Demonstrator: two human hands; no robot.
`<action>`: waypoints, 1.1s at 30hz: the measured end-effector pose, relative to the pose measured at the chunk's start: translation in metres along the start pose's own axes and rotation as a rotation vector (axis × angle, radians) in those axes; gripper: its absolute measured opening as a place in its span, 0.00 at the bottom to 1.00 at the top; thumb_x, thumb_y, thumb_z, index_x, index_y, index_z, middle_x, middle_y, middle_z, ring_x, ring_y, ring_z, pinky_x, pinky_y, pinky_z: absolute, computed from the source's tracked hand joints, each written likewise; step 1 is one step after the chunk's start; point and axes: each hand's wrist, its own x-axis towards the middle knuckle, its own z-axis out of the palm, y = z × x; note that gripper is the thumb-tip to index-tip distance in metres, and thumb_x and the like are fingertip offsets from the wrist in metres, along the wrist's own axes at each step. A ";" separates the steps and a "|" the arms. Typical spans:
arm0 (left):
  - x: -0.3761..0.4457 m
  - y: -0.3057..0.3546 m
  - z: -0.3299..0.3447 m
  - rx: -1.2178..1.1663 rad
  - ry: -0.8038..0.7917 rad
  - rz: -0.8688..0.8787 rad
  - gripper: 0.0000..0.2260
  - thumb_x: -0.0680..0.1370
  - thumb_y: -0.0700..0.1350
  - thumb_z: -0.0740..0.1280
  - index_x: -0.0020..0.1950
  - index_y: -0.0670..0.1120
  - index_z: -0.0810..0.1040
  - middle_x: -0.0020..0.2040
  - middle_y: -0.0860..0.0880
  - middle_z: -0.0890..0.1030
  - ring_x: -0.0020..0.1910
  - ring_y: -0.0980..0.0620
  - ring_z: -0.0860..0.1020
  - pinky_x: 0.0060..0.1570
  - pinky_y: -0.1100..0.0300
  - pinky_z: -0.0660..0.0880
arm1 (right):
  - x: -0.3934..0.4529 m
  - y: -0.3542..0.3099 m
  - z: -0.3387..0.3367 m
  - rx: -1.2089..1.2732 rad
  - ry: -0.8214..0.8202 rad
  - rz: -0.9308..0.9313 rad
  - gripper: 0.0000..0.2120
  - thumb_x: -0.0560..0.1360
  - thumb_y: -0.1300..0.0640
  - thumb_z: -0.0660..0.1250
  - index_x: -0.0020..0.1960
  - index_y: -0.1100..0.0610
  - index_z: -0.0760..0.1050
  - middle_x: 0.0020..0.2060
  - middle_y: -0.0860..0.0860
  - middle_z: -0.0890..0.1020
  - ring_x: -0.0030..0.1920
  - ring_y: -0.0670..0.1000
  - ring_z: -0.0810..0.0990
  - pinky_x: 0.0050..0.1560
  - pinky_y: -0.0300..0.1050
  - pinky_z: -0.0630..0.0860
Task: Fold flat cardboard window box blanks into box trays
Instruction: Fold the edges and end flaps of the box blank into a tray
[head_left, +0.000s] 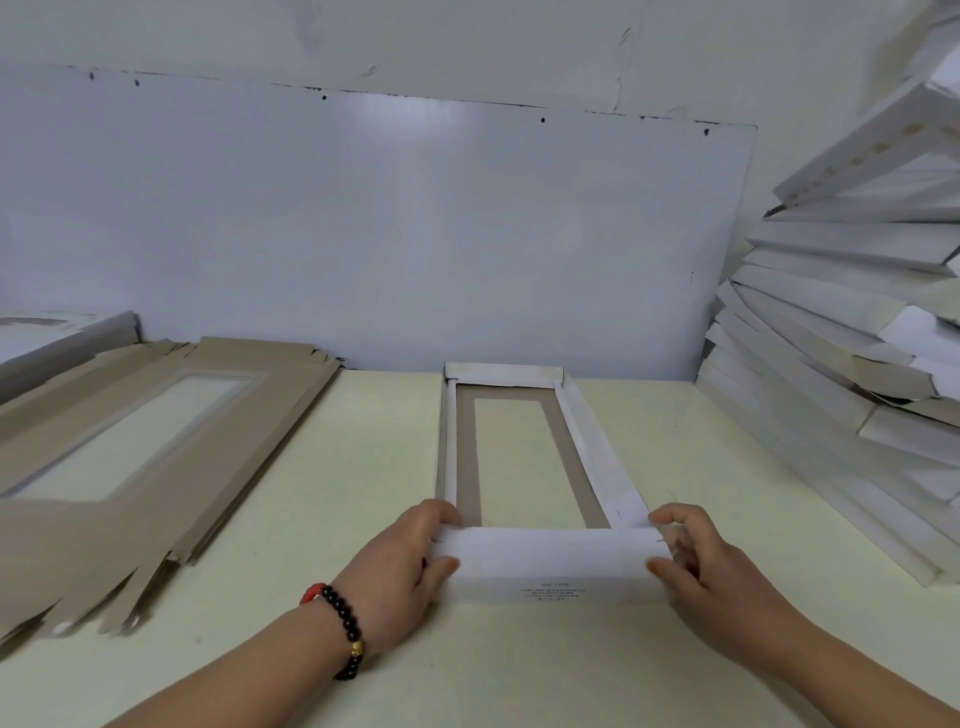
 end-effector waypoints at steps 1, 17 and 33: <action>0.000 -0.001 0.000 0.029 0.005 0.020 0.09 0.81 0.46 0.61 0.61 0.55 0.69 0.58 0.61 0.70 0.40 0.70 0.73 0.43 0.77 0.65 | 0.000 -0.001 0.000 -0.025 0.015 -0.021 0.13 0.78 0.57 0.64 0.54 0.40 0.67 0.36 0.45 0.75 0.34 0.41 0.74 0.36 0.33 0.68; -0.003 -0.002 -0.001 0.296 -0.075 0.146 0.12 0.81 0.55 0.59 0.54 0.55 0.81 0.52 0.58 0.80 0.53 0.56 0.74 0.52 0.64 0.69 | -0.003 0.002 -0.007 -0.292 -0.127 -0.276 0.07 0.79 0.49 0.63 0.42 0.41 0.74 0.43 0.38 0.75 0.46 0.40 0.74 0.47 0.32 0.68; 0.034 0.073 0.048 0.709 -0.325 0.110 0.12 0.80 0.41 0.55 0.59 0.46 0.76 0.55 0.45 0.77 0.59 0.44 0.69 0.61 0.51 0.60 | 0.015 -0.068 0.051 -0.916 -0.136 -0.693 0.10 0.61 0.52 0.72 0.27 0.47 0.72 0.26 0.43 0.74 0.26 0.44 0.74 0.27 0.34 0.68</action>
